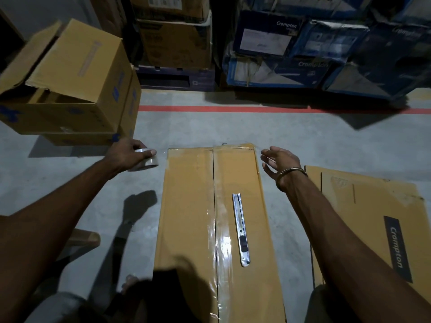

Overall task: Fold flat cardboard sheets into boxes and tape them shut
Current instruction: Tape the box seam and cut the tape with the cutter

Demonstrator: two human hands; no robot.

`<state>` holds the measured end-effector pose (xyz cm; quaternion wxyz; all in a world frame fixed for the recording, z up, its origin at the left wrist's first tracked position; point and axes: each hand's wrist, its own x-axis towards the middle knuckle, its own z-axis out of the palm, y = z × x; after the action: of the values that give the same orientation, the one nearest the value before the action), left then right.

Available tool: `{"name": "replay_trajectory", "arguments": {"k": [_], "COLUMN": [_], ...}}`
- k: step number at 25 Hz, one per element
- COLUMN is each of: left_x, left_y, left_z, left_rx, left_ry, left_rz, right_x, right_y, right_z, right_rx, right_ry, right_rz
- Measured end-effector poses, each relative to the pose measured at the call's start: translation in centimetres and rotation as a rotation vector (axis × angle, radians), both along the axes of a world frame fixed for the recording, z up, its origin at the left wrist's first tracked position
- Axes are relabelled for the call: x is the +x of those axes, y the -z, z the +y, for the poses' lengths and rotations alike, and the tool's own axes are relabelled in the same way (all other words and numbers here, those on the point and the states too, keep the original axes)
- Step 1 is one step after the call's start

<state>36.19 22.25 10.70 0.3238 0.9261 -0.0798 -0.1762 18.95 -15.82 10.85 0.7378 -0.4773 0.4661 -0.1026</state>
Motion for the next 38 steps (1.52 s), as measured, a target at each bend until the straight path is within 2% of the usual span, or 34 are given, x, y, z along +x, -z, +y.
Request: {"name": "replay_trajectory", "arguments": {"k": [5, 10, 14, 20, 26, 27, 28, 30, 32, 35, 38], "left_x": [-0.5, -0.8, -0.8, -1.2, -1.3, -1.2, -1.1, -1.1, -1.1, -1.0, -0.9], "left_y": [1.5, 2.8, 2.9, 2.9, 3.0, 3.0, 3.1, 3.0, 3.0, 3.2, 3.4], "left_z": [-1.6, -3.3, -3.4, -3.5, -2.7, -2.6, -2.7, -3.0, -3.2, -3.0, -2.6], "left_rx": [0.074, 0.082, 0.094, 0.082, 0.095, 0.082, 0.077, 0.094, 0.091, 0.068, 0.034], "left_ry": [0.050, 0.011, -0.015, -0.034, -0.048, -0.046, -0.033, -0.006, -0.014, -0.013, -0.014], "left_rz": [0.003, -0.020, -0.026, -0.011, -0.018, -0.003, 0.001, -0.016, -0.013, 0.006, 0.006], "right_x": [0.5, 1.2, 1.9, 2.2, 0.5, 0.3, 0.4, 1.6, 3.2, 5.2, 7.3], "right_y": [0.8, 1.0, 0.1, -0.5, 1.9, 2.2, 2.3, 1.0, -1.3, -3.4, -3.7], "right_z": [1.4, 1.8, 1.5, -0.5, -1.7, -1.8, -2.1, -1.8, 1.1, 8.8, 16.8], "right_rx": [-0.003, 0.107, -0.028, -0.181, -0.345, -0.340, -0.429, -0.779, -1.103, -1.369, -1.374], "right_ry": [-0.070, -0.092, -0.132, -0.410, -0.544, -0.493, -0.402, -0.232, -0.177, -0.380, -0.801], "right_rz": [0.098, 0.191, 0.329, 0.479, 0.684, 0.639, 0.573, 0.400, 0.201, -0.044, -0.127]}}
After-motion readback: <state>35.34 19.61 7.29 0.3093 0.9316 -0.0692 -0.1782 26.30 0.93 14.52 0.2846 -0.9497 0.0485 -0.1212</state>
